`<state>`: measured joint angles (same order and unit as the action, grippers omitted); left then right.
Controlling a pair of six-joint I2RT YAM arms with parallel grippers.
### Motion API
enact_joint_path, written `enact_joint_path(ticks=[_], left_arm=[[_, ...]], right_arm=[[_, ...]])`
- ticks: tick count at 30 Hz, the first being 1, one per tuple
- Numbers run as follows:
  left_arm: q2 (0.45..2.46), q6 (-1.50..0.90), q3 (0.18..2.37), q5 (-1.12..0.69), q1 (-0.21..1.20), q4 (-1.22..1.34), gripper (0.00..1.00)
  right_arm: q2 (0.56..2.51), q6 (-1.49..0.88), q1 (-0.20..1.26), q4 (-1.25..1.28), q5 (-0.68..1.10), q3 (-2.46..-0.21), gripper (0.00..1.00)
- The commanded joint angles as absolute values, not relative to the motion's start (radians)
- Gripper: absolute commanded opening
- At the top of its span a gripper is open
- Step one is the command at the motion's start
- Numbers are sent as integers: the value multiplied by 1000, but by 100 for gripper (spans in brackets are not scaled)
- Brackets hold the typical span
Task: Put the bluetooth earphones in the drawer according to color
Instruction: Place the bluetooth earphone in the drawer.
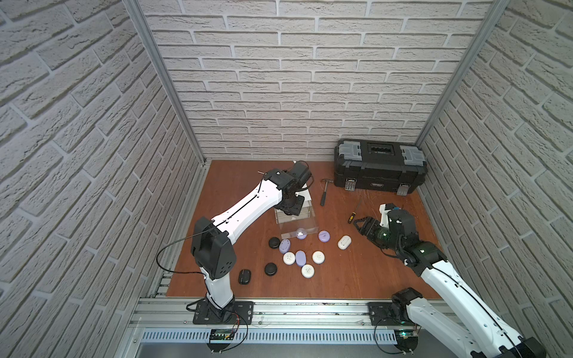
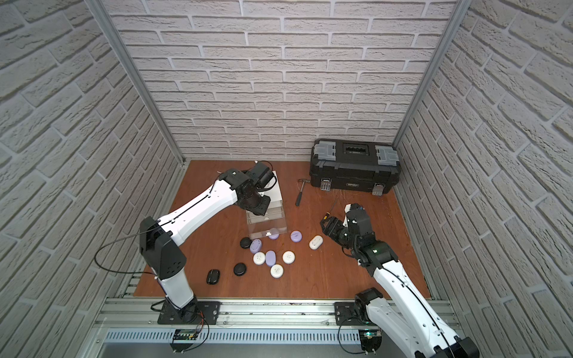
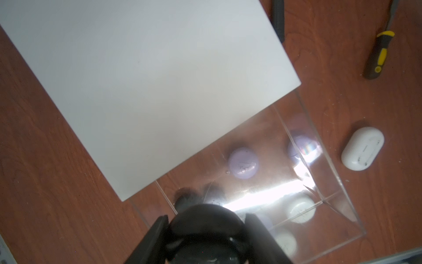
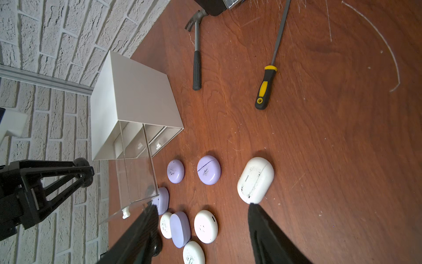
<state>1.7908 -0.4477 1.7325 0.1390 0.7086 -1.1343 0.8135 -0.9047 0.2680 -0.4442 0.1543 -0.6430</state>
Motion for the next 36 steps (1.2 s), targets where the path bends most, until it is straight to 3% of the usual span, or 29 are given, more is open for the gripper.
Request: enact_joint_path(ticks=[1,36], left_arm=[[1792,-453,1699,130,714,-1113,41],[1834,-448,1655,150,707,-1133,42]], right_arm=[[824,-891,258,-404,161,-647,67],[821,-890,250,-402,172,-630,67]])
